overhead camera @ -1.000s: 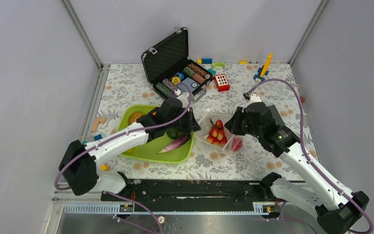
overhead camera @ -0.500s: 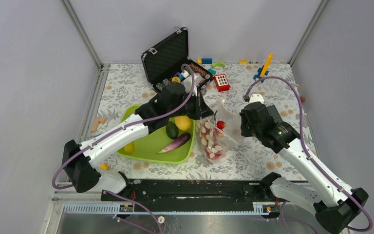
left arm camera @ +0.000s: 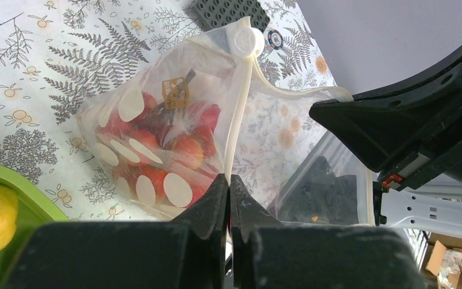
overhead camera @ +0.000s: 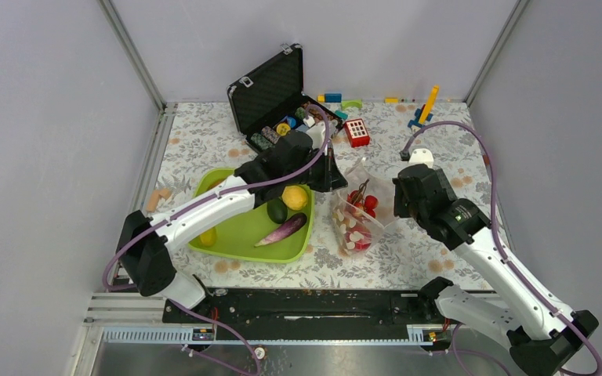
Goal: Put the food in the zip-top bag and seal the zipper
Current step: Adjust the zipper food storage bag at the center of the board.
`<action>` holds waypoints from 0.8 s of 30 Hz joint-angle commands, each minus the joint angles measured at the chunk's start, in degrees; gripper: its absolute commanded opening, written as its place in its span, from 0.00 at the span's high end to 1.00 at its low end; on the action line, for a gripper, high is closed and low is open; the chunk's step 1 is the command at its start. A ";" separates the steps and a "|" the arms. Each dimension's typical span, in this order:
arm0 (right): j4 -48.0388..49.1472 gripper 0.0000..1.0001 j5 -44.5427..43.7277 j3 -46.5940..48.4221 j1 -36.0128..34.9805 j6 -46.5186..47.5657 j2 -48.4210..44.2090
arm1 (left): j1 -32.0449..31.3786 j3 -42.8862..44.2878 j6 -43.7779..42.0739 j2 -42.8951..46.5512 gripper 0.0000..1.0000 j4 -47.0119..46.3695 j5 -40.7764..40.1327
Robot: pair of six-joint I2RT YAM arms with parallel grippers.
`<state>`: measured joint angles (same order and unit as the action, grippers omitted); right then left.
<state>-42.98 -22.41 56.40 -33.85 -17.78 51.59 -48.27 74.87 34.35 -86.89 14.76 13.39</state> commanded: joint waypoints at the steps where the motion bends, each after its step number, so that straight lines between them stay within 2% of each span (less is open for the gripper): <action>1: 2.17 1.00 0.76 1.42 0.19 -0.63 0.64 | 0.44 2.18 -0.35 -0.01 0.94 -1.21 1.05; 2: 2.50 1.00 1.59 1.81 0.21 -0.52 0.55 | 0.53 2.15 -0.56 0.31 0.80 -1.17 1.44; 5: 2.98 1.00 2.63 3.22 0.20 0.19 0.08 | 0.58 1.76 -1.17 2.26 0.27 -1.18 1.77; 7: 3.06 1.00 2.76 4.11 0.21 0.42 -0.20 | 0.59 1.09 -1.64 4.06 0.03 -1.29 1.06; 12: 3.82 1.00 4.49 3.84 0.19 0.36 -0.67 | 0.62 -1.79 -4.09 9.59 0.01 2.67 -2.45; 17: 4.03 1.00 5.10 3.32 0.20 0.60 -0.76 | 2.18 -8.14 -1.53 15.49 0.01 11.11 -12.92; 24: 5.17 1.00 6.93 2.36 0.23 0.90 -1.19 | 14.82 -21.31 7.48 20.99 0.01 13.30 -12.72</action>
<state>-40.25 -16.75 58.17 -33.85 -17.74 51.46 -38.00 58.70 36.38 -67.07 25.47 3.81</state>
